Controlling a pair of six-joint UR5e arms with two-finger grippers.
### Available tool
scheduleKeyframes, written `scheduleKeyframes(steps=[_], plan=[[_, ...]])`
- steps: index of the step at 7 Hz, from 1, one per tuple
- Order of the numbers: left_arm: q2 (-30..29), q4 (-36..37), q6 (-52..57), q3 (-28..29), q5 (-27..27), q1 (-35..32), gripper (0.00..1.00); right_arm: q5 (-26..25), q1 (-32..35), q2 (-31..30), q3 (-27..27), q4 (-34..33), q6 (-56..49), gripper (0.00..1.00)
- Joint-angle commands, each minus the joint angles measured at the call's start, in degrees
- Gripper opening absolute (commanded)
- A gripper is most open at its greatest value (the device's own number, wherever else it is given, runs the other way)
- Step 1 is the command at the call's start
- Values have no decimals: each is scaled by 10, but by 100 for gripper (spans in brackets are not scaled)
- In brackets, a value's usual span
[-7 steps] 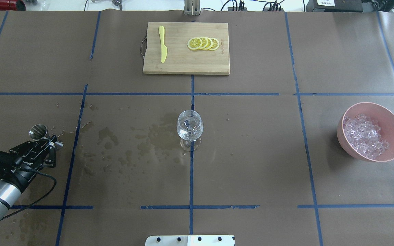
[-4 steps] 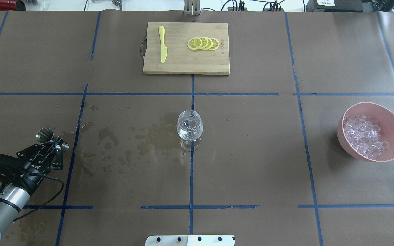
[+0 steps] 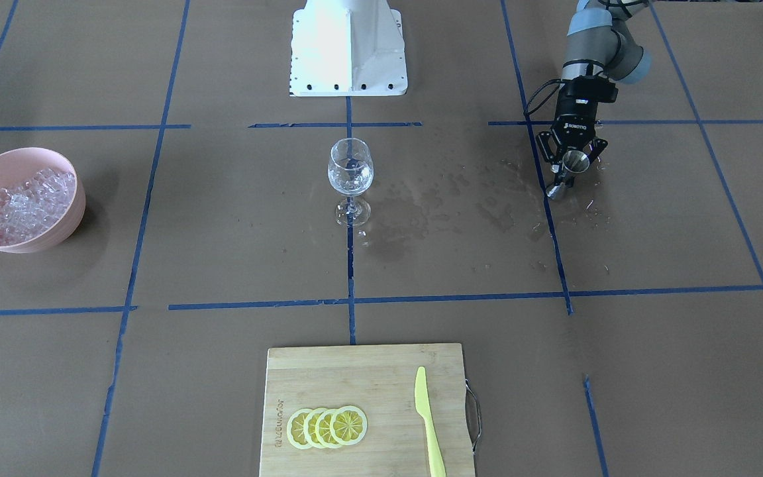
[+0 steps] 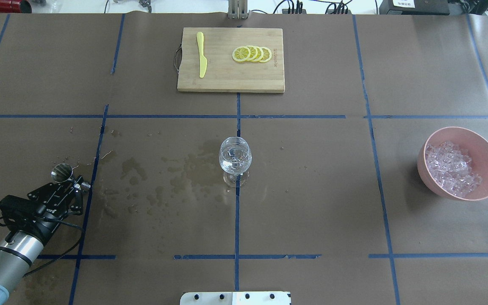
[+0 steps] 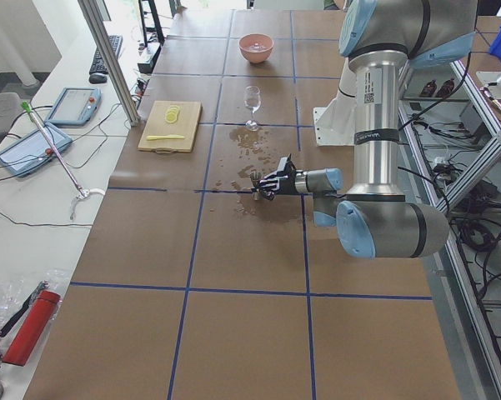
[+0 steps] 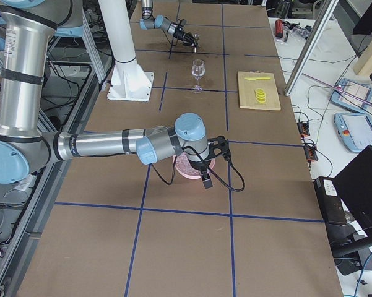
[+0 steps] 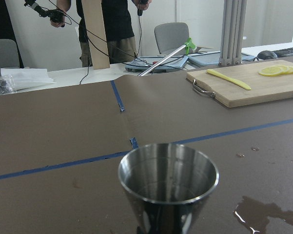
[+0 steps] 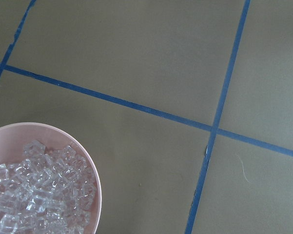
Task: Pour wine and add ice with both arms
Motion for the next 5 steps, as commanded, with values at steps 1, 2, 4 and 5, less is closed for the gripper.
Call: scheduleKeyframes(steps=[1, 2, 4, 5], plan=[[0, -2, -20, 8, -1, 4, 13, 0, 0, 0, 0, 0, 0, 100], [0, -2, -20, 8, -1, 5, 16, 0, 0, 0, 0, 0, 0, 100], [0, -2, -20, 8, -1, 6, 46, 0, 0, 0, 0, 0, 0, 100], [0, -2, -20, 8, 0, 6, 74, 0, 0, 0, 0, 0, 0, 100]])
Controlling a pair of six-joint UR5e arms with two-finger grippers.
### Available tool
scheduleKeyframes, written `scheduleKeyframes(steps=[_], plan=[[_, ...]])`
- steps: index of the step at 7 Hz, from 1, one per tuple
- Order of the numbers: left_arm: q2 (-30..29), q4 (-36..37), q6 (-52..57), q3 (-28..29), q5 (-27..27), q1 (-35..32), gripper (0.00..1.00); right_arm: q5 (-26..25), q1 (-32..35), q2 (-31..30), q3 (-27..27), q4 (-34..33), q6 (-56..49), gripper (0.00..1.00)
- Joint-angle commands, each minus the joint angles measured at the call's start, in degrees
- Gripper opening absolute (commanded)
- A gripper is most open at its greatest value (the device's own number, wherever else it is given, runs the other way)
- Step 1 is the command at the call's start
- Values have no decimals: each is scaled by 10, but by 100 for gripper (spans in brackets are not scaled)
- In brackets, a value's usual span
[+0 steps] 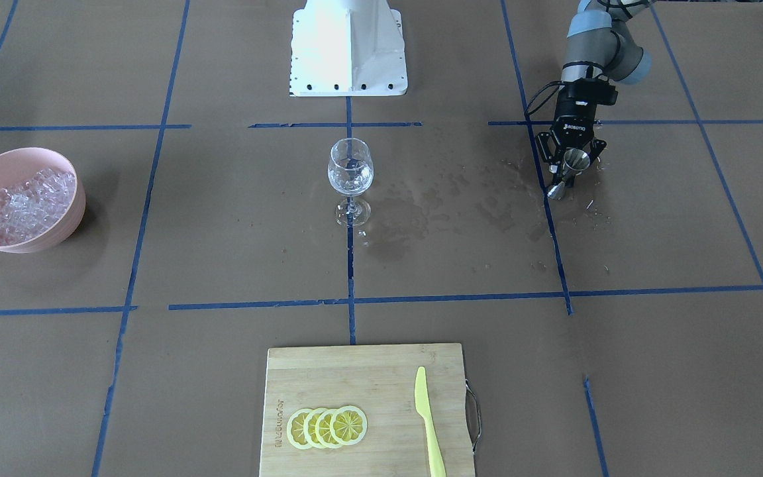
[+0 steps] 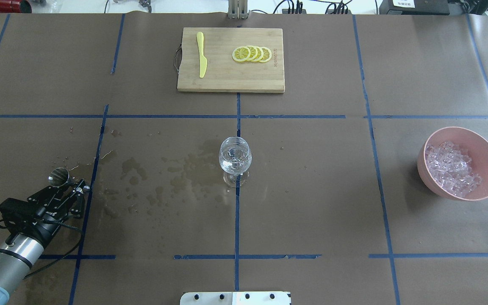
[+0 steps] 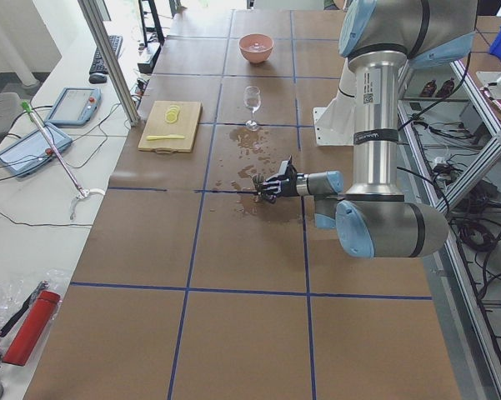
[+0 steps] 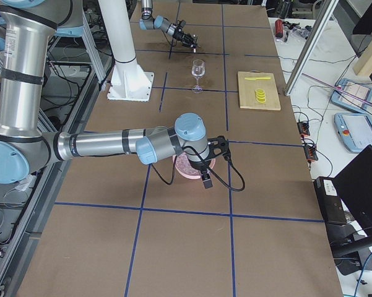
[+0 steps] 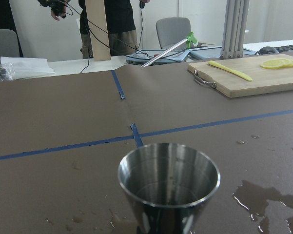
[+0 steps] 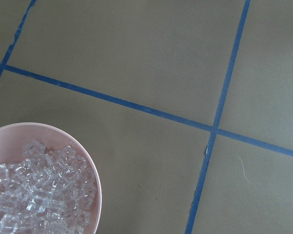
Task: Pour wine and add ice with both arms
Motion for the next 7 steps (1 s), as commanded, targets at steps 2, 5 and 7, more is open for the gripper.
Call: scheduleKeyframes(steps=[2, 5, 7], plan=[[0, -1, 0, -1, 5, 0, 100, 0, 0, 0, 1, 0, 0, 100], [4, -66, 8, -6, 52, -1, 100, 0, 0, 0, 0, 0, 0, 100], [7, -69, 10, -18, 63, -2, 100, 0, 0, 0, 1, 0, 0, 100]])
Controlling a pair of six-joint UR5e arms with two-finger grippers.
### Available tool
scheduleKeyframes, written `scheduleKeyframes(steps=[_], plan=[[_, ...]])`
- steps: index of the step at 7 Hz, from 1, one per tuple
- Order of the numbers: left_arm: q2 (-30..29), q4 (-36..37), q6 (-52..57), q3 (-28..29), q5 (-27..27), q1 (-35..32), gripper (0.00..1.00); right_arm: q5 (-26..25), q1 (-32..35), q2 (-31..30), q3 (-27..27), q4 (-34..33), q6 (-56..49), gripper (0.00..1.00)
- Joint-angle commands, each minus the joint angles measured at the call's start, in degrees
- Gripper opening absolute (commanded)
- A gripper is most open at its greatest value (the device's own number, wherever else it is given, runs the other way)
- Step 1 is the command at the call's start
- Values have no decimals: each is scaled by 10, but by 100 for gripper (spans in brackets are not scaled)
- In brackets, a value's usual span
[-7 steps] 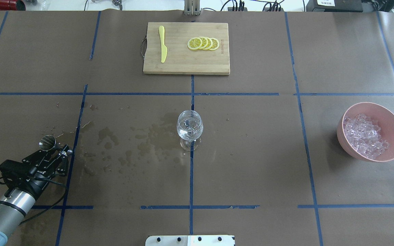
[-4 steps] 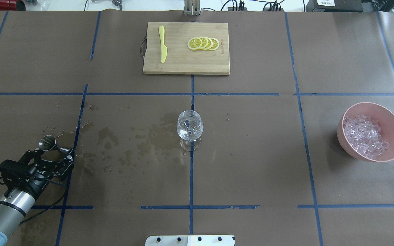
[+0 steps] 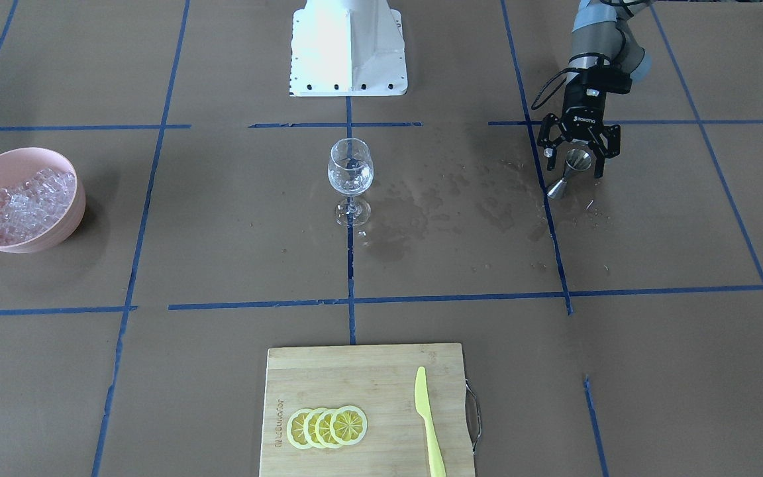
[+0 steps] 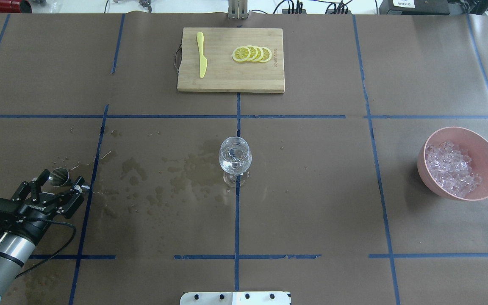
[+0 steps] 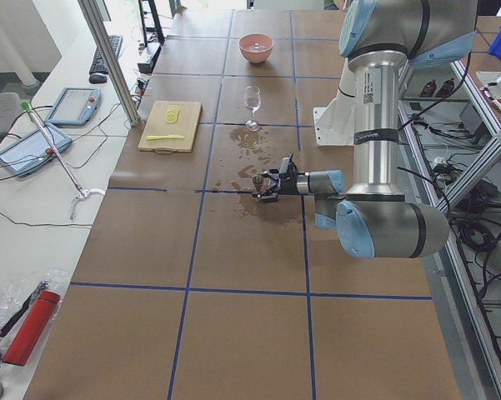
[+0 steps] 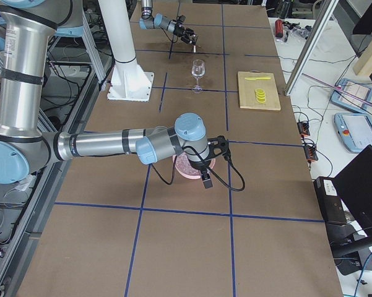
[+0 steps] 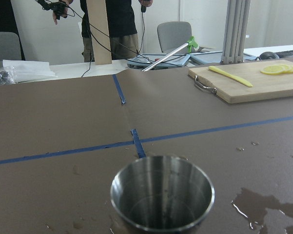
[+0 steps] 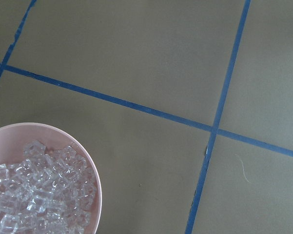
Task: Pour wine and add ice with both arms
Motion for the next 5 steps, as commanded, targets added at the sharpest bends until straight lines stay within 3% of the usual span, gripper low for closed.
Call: scheduleKeyframes(steps=[1, 3, 5], plan=[[2, -6, 1, -10, 12, -1, 100, 0, 0, 0, 0, 0, 0, 100], [3, -45, 27, -14, 13, -2, 100, 0, 1, 0, 0, 0, 0, 100], [3, -135, 136, -24, 13, -2, 100, 0, 1, 0, 0, 0, 0, 100]])
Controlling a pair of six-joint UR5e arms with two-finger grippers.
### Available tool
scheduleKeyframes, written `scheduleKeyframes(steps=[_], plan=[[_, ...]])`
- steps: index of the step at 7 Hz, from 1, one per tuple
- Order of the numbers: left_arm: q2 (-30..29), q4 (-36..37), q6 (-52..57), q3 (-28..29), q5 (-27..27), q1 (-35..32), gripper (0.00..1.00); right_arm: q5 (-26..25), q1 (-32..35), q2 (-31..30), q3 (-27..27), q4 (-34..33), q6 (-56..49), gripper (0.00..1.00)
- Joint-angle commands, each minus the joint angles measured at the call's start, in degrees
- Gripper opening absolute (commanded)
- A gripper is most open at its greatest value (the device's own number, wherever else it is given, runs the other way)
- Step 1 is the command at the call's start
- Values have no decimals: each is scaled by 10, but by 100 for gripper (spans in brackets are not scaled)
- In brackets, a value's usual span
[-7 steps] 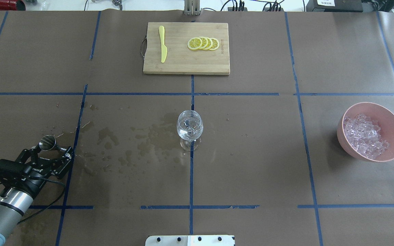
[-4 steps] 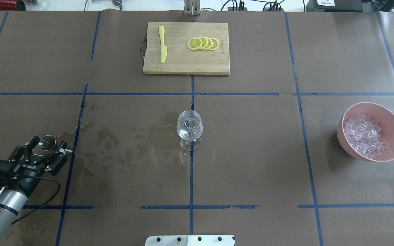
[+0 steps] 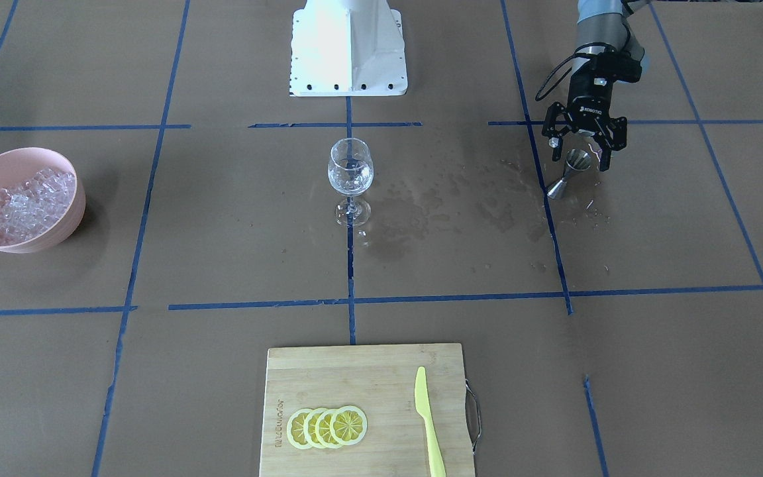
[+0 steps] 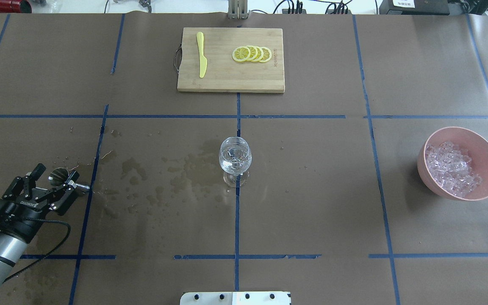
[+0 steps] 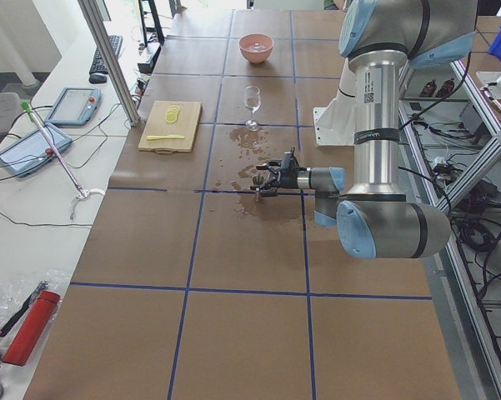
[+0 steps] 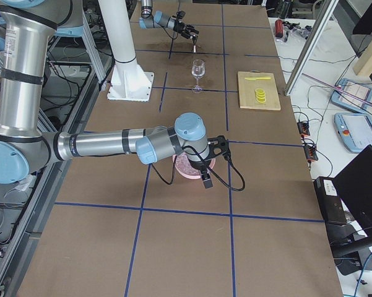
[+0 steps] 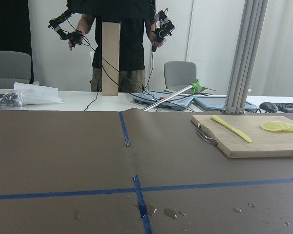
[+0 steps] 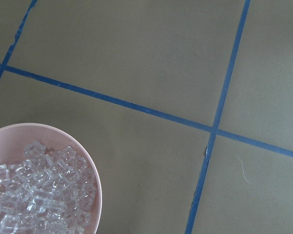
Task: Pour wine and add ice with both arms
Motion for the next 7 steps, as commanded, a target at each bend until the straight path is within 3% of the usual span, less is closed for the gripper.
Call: scheduleKeyframes(steps=[1, 2, 4, 7], plan=[[-1, -79, 128, -20, -5, 0, 100, 0, 0, 0, 0, 0, 0, 100], [1, -91, 149, -22, -37, -14, 100, 0, 0, -1, -1, 0, 0, 100], [0, -81, 223, -22, -176, -130, 100, 0, 0, -1, -3, 0, -1, 100], [-30, 82, 288, -22, -461, -345, 100, 0, 0, -1, -5, 0, -1, 100]])
